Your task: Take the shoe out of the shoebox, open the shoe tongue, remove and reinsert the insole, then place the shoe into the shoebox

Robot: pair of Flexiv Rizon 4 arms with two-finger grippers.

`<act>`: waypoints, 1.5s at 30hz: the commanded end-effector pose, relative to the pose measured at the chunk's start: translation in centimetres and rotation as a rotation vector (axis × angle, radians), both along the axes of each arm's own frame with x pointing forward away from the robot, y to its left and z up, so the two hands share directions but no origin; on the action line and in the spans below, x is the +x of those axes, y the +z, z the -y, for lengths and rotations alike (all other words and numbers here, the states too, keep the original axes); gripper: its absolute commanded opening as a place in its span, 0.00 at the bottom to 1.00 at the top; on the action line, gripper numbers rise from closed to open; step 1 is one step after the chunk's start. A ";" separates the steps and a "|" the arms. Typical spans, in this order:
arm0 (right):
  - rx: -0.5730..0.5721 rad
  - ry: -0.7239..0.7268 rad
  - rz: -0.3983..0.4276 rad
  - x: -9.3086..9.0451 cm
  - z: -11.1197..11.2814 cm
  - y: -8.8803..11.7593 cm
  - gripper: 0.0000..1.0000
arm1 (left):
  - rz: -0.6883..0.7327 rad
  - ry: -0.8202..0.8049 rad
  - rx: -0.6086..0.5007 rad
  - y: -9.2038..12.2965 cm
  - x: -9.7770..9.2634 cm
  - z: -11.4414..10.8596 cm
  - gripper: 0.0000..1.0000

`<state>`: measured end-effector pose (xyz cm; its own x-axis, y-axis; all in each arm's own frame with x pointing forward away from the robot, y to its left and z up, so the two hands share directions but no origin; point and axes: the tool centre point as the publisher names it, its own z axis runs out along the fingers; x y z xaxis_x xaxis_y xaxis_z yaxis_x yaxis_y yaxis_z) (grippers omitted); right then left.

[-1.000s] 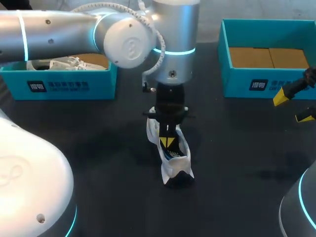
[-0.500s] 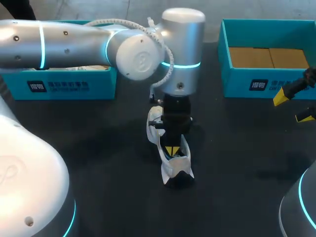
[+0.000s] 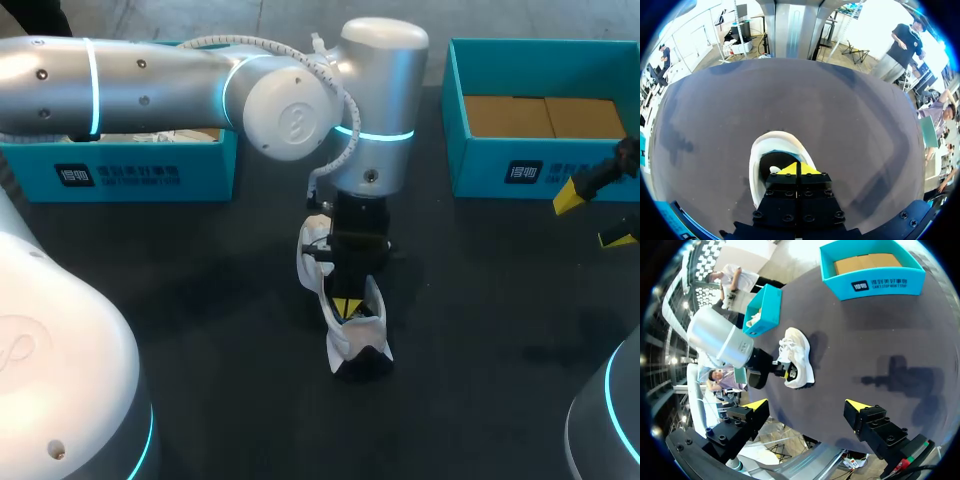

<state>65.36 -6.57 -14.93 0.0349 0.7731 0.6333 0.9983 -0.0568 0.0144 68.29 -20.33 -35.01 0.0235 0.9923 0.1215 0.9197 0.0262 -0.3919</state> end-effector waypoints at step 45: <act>-0.003 -0.001 -0.001 0.0 -0.1 -0.1 1.00 | 0.087 0.086 -0.100 -4.3 -1.2 -0.3 0.00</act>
